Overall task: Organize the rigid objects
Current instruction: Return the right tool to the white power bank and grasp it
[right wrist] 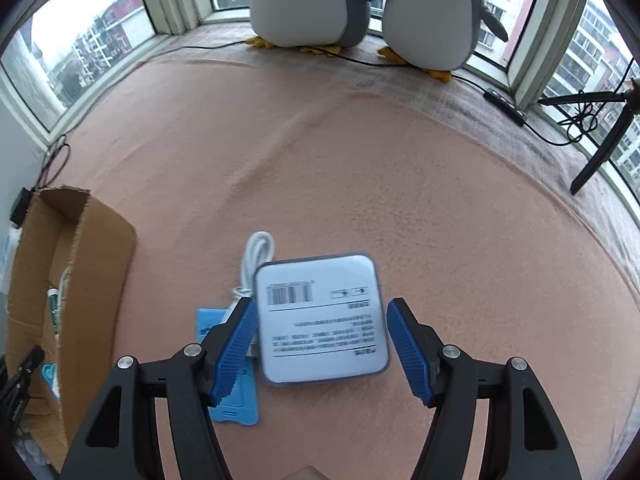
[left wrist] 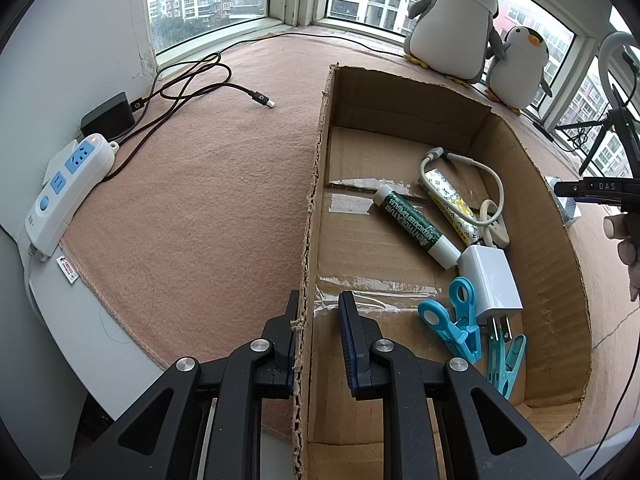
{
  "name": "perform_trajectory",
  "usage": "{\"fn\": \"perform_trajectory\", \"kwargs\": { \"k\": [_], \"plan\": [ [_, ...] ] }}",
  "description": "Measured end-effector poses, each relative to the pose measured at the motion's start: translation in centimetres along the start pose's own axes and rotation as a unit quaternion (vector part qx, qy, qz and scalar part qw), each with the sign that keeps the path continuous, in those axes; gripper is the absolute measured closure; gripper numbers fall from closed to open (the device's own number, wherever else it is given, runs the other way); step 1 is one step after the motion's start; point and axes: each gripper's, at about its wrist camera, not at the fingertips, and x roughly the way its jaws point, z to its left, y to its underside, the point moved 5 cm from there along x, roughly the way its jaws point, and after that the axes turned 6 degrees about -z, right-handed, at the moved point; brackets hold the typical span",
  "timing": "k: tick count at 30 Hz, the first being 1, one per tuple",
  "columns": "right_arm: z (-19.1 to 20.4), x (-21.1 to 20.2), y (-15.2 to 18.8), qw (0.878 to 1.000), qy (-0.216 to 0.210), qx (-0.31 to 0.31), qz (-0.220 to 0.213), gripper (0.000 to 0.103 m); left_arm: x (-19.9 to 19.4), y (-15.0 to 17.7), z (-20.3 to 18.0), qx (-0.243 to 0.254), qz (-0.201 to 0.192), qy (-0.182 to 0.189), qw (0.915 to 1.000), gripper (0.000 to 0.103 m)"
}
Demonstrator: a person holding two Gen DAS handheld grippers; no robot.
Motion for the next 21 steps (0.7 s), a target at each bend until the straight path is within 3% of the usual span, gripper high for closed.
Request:
{"fn": "perform_trajectory", "kwargs": {
  "k": [12,21],
  "plan": [
    [0.52,0.16,0.15,1.0,0.0,-0.017,0.009,0.036,0.02,-0.03,-0.01,-0.001,0.0,0.0,1.0,0.084],
    [-0.14,0.6,-0.42,1.0,-0.003,0.011,0.015,0.036,0.02,-0.03,0.0,0.0,0.0,0.0,1.0,0.084]
  ]
}}
